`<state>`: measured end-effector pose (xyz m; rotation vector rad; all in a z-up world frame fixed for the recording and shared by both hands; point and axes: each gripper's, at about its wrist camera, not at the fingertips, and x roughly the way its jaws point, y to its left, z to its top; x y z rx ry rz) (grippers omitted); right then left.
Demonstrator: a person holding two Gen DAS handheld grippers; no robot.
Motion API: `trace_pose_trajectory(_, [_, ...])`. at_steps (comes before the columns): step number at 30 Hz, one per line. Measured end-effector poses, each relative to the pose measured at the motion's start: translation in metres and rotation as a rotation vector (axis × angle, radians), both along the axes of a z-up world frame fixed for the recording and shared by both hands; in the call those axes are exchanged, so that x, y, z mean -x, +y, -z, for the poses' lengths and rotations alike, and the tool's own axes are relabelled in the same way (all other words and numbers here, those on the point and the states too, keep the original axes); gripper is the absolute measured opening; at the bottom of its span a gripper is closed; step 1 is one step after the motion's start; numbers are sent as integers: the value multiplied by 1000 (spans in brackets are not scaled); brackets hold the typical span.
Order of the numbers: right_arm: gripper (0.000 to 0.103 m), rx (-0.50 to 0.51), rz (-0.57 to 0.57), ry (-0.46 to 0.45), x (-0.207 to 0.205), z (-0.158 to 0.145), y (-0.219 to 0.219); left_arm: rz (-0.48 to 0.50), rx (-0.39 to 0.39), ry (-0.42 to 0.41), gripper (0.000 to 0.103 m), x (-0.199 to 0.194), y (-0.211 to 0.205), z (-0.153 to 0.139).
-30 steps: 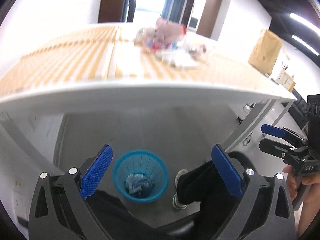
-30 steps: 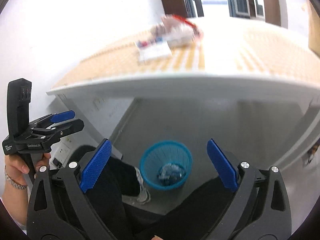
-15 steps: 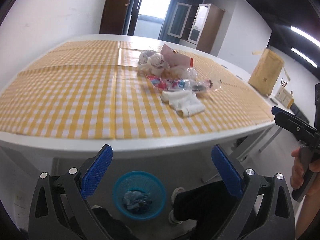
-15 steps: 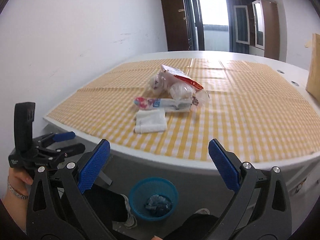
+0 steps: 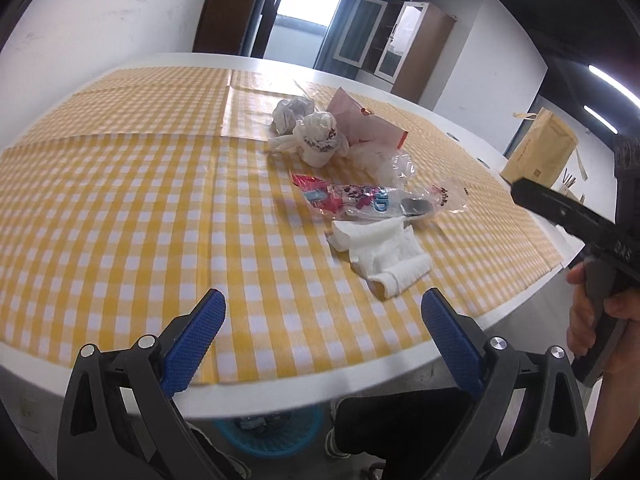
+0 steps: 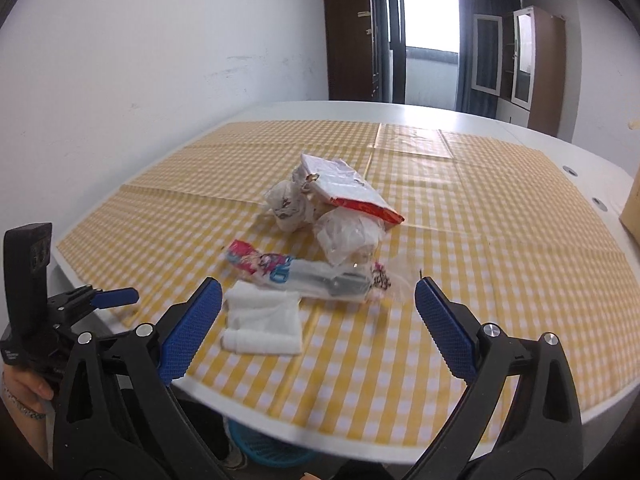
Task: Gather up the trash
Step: 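Grasp the pink candy wrapper with the left tool while the right tool grasps the paper bag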
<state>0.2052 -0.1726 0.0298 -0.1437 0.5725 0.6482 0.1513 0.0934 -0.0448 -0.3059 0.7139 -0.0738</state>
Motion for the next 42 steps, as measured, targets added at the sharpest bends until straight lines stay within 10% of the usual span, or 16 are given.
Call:
trace_pose_trajectory(16, [69,176,17,-4,-83,3,64,30,37,51,92,-73,12,-2])
trace_pose_trajectory(25, [38,237,18,3,-111,10,81,19,66,103,80,-113,6,0])
trace_pose_trajectory(27, [18,251,19,5,-114,13,82,27,43,113,67,-120,0,2])
trace_pose_trajectory(32, [7,232,11,-28,-115,11,74,8,56,118,29,-125,-2,6])
trace_pose_trajectory(42, [1,112,79,-144,-106,-26,28,-75,106,-13,9,-111,1,-27])
